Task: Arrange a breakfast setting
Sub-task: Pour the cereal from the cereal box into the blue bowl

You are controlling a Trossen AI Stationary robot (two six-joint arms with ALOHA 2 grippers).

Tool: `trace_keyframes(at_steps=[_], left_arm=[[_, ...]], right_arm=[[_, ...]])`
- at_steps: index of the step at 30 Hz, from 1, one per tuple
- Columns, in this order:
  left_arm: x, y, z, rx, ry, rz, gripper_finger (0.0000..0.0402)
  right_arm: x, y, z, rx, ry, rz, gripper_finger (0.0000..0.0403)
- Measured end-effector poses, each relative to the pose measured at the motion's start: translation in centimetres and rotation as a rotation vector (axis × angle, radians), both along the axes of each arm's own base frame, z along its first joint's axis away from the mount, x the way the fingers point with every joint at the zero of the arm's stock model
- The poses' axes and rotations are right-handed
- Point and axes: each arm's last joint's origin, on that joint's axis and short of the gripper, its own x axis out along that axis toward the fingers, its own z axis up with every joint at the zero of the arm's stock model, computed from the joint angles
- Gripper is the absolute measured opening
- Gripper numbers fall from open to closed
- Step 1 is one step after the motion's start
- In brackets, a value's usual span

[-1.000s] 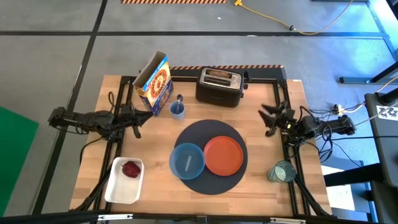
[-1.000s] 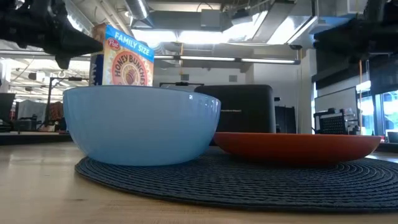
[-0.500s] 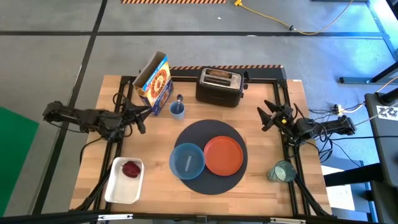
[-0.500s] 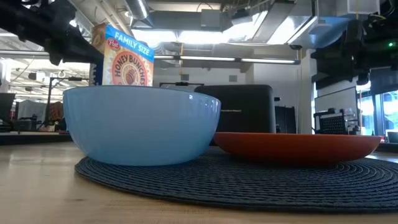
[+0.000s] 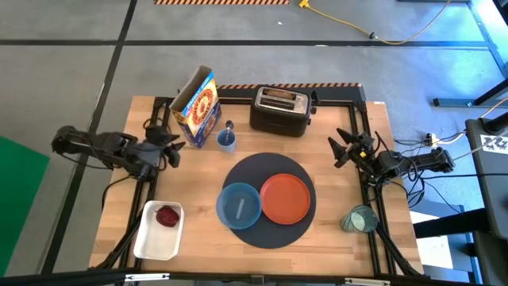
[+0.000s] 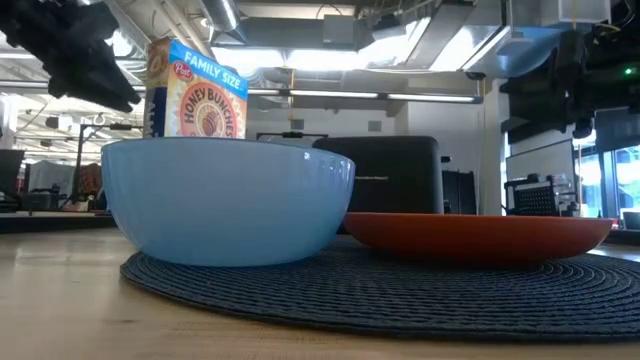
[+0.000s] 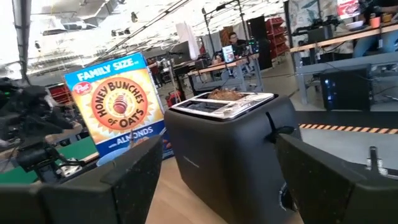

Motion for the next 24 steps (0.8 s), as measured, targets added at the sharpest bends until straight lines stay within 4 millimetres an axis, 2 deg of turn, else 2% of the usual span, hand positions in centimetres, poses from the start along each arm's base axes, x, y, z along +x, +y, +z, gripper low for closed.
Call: trace_keyframes(at_steps=[4, 10, 19, 24], left_arm=[[0.9, 0.0, -1.8, -0.016, 0.037, 0.093, 0.0198], [1.2, 0.6, -4.6, -0.067, 0.054, 0.257, 0.0265], [2.6, 1.1, -4.1, 0.022, 0.061, 0.170, 0.0337], [2.6, 1.6, -3.9, 0.089, 0.057, 0.232, 0.0357]], right_arm=[[0.0, 0.0, 0.0, 0.005, -0.003, 0.018, 0.0303], [0.1, 0.1, 0.0, -0.040, 0.027, 0.025, 0.0303], [0.1, 0.1, 0.7, -0.114, 0.098, 0.023, 0.0303], [0.2, 0.1, 1.8, -0.146, 0.143, -0.001, 0.0303]])
